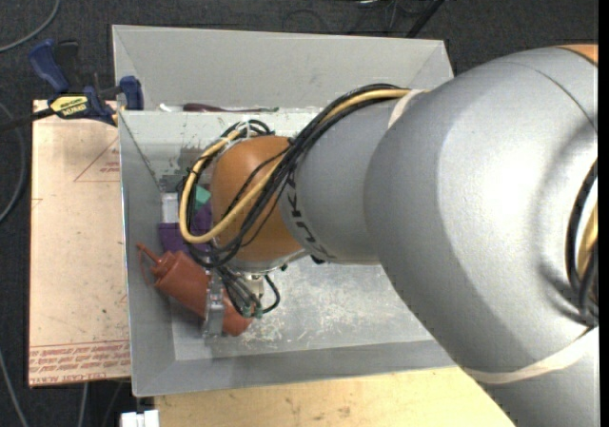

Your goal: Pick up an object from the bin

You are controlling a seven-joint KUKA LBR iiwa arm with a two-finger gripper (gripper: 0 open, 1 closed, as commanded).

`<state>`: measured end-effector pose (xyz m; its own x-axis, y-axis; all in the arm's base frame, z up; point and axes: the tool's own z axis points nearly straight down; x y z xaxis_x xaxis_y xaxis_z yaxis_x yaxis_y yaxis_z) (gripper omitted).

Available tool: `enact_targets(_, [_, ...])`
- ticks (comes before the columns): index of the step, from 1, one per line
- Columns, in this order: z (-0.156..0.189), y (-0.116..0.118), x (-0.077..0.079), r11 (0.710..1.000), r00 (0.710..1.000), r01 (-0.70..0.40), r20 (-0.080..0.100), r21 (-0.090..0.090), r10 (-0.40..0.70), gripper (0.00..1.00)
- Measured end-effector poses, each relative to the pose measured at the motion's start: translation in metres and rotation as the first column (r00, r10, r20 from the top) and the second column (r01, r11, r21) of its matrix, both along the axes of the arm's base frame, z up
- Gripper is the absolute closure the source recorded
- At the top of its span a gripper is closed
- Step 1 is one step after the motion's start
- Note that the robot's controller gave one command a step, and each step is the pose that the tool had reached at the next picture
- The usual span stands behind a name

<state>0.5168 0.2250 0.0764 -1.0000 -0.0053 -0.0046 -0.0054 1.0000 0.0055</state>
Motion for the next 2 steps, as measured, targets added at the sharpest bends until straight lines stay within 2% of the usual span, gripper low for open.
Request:
enact_targets(1, [0.0, 0.0, 0.0, 1.0, 1.0, 0.0, 0.0, 0.0, 0.0, 1.0])
enact_targets(2, [0.109, 0.005, 0.002, 0.999, 0.999, 0.047, 0.001, 0.001, -0.047, 1.0])
